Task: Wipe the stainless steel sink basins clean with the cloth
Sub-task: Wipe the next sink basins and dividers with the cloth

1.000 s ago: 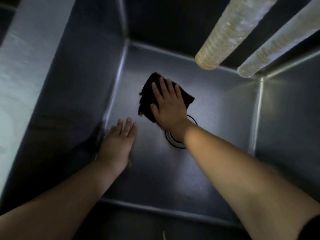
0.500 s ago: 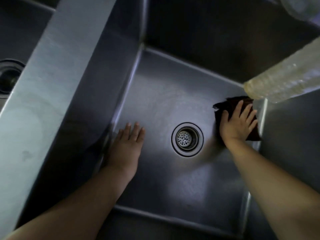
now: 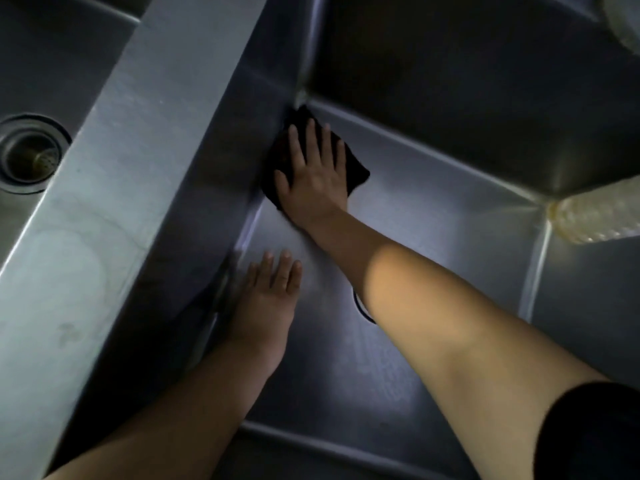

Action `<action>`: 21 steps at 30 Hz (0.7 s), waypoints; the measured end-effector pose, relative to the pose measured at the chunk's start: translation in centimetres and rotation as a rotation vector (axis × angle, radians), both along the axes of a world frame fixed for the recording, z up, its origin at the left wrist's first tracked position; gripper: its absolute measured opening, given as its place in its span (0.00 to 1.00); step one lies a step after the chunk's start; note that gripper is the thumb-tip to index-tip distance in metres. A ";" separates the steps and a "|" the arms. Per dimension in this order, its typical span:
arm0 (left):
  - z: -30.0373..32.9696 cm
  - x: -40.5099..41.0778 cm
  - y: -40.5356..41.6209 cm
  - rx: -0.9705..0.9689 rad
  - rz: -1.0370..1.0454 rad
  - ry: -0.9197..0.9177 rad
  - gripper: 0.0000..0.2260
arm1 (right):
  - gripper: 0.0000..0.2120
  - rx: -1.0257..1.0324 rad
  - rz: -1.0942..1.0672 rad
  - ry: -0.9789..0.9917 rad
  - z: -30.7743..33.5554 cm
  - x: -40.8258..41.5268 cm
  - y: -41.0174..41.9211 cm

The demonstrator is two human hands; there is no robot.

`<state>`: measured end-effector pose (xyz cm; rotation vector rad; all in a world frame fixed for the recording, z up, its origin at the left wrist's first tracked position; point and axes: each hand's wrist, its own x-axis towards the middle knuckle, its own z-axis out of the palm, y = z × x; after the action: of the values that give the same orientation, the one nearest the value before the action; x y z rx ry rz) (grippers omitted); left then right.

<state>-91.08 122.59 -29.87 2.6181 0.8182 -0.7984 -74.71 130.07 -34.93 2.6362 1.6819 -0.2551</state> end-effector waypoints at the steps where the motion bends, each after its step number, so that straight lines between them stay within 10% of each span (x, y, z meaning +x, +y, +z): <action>1: -0.2 -0.2 0.0 0.002 -0.017 -0.002 0.38 | 0.34 -0.005 0.059 -0.001 0.1 0.8 0.1; 6: -0.4 -0.4 0.4 -0.002 -0.035 -0.015 0.41 | 0.34 -0.008 0.254 -0.039 0.0 7.4 -1.9; 21: -0.1 -0.3 0.3 0.024 -0.078 0.095 0.47 | 0.37 -0.177 -0.409 -0.070 1.8 15.2 -25.0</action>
<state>-91.40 122.87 -30.00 2.6654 0.7589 -0.9462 -59.53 105.10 -33.09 2.7862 1.0331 -0.2924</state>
